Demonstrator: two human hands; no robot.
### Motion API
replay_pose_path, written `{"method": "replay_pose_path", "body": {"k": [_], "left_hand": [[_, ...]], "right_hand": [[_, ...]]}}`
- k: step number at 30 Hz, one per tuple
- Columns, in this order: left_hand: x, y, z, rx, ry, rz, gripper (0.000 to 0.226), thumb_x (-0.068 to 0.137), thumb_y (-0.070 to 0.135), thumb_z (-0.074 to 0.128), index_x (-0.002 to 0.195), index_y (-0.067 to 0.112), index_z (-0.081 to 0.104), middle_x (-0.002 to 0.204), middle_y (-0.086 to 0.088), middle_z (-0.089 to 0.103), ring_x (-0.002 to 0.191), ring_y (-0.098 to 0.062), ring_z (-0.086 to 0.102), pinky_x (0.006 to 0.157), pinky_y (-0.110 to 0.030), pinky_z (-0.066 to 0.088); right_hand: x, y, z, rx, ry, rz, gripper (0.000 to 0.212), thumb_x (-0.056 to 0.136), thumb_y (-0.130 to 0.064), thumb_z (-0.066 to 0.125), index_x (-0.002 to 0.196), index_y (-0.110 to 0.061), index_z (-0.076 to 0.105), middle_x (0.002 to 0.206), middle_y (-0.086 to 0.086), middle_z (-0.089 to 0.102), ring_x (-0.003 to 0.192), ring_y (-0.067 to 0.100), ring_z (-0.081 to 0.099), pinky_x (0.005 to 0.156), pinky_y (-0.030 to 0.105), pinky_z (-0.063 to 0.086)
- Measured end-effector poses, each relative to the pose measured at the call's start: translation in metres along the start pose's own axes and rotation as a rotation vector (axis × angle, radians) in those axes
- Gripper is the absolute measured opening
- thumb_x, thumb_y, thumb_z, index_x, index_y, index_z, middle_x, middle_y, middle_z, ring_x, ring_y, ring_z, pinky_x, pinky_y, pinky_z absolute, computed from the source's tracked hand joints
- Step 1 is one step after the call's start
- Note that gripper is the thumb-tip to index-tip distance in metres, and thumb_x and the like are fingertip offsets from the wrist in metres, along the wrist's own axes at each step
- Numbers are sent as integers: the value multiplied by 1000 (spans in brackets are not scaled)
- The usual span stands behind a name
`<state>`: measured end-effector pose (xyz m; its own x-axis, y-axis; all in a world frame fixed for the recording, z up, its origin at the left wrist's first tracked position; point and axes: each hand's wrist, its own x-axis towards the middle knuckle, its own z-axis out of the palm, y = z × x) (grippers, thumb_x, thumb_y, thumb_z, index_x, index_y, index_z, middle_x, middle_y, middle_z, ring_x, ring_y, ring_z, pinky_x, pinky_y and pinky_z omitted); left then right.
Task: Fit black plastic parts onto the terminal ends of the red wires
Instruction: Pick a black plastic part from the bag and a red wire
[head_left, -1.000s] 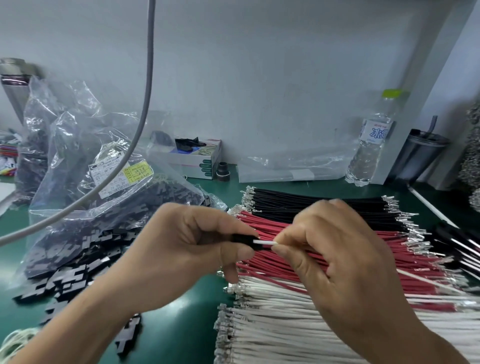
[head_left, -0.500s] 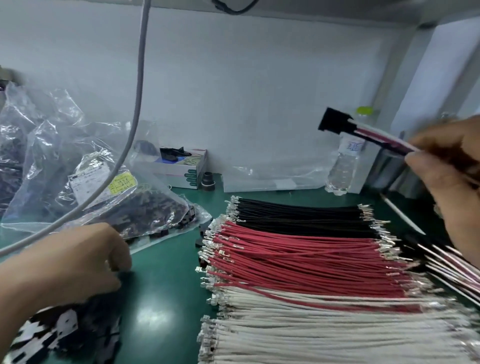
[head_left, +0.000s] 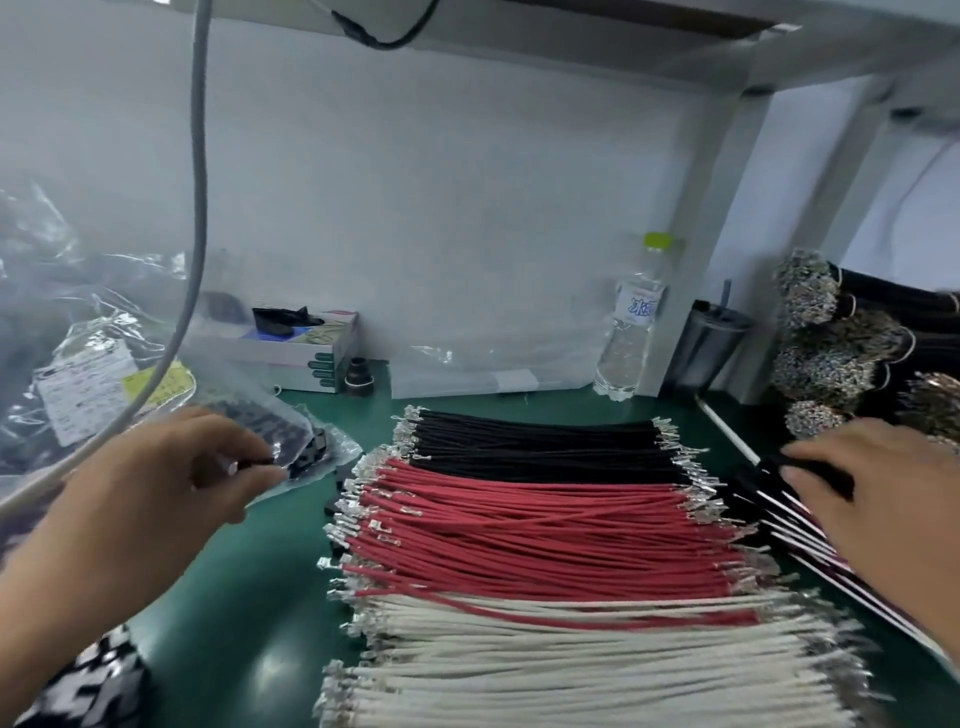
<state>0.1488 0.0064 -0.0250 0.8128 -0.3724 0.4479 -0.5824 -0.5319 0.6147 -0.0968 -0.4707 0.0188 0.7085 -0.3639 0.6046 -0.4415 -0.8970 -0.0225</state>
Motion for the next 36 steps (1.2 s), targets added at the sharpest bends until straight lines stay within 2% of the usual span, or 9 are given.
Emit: {"method": "replay_pose_path", "body": {"k": [4, 9, 11, 14, 18, 23, 28, 32, 36], "left_hand": [[-13, 20, 20, -494, 149, -149, 39, 65, 43, 86, 101, 28, 79, 75, -5, 77, 57, -27, 74, 53, -34, 62], [-21, 46, 31, -727, 139, -186, 34, 64, 16, 83, 97, 26, 83, 78, -17, 78, 68, -33, 77, 63, -28, 63], [-22, 52, 34, -716, 133, -201, 30, 63, 17, 82, 91, 27, 83, 77, -14, 78, 70, -28, 77, 60, -26, 62], [-21, 55, 35, -718, 139, -212, 24, 68, 14, 84, 88, 27, 83, 79, -10, 79, 73, -24, 78, 59, -26, 62], [-22, 57, 35, -781, 132, -243, 23, 67, 16, 84, 90, 20, 82, 84, -12, 79, 78, -28, 78, 61, -26, 61], [-25, 70, 31, -906, 123, -277, 31, 61, 18, 85, 92, 17, 82, 89, -15, 79, 81, -31, 78, 64, -27, 62], [-29, 89, 30, -987, 57, -268, 34, 55, 17, 85, 89, 11, 83, 85, -21, 78, 77, -29, 78, 63, -28, 62], [-34, 100, 32, -1005, -32, -251, 32, 56, 15, 85, 88, 10, 83, 85, -23, 77, 76, -30, 78, 64, -29, 62], [-37, 102, 34, -993, -103, -257, 29, 59, 11, 84, 88, 10, 83, 85, -23, 77, 75, -29, 78, 65, -29, 62]], "right_hand": [[39, -140, -1, 367, -168, -258, 7, 88, -33, 71, 92, -37, 75, 87, -23, 62, 81, -4, 56, 71, 20, 42], [62, -235, 47, 473, -479, -393, 19, 93, -28, 69, 111, -31, 75, 111, -13, 72, 102, 8, 65, 90, 29, 51], [64, -242, 61, 441, -511, -401, 17, 90, -31, 72, 107, -31, 76, 107, -13, 72, 100, 9, 65, 87, 29, 50], [66, -239, 71, 428, -474, -396, 4, 88, -32, 72, 90, -32, 75, 87, -21, 65, 85, 4, 61, 76, 29, 47], [65, -231, 69, 430, -407, -388, 4, 95, -33, 63, 92, -34, 65, 91, -19, 62, 85, 5, 58, 71, 28, 39], [76, -222, 28, 543, -181, -413, 6, 94, -25, 66, 93, -31, 68, 84, -21, 55, 80, -3, 52, 69, 24, 37], [23, -227, -10, 633, 119, -561, 4, 91, -23, 70, 93, -21, 72, 87, -14, 57, 80, 4, 54, 71, 18, 45], [-15, -235, -3, 804, 114, -540, 9, 95, -24, 69, 96, -17, 75, 89, -10, 60, 82, 11, 60, 68, 29, 52], [-25, -233, 7, 959, 32, -455, 11, 89, -25, 69, 92, -17, 77, 87, -10, 61, 81, 11, 63, 67, 28, 51]]}}
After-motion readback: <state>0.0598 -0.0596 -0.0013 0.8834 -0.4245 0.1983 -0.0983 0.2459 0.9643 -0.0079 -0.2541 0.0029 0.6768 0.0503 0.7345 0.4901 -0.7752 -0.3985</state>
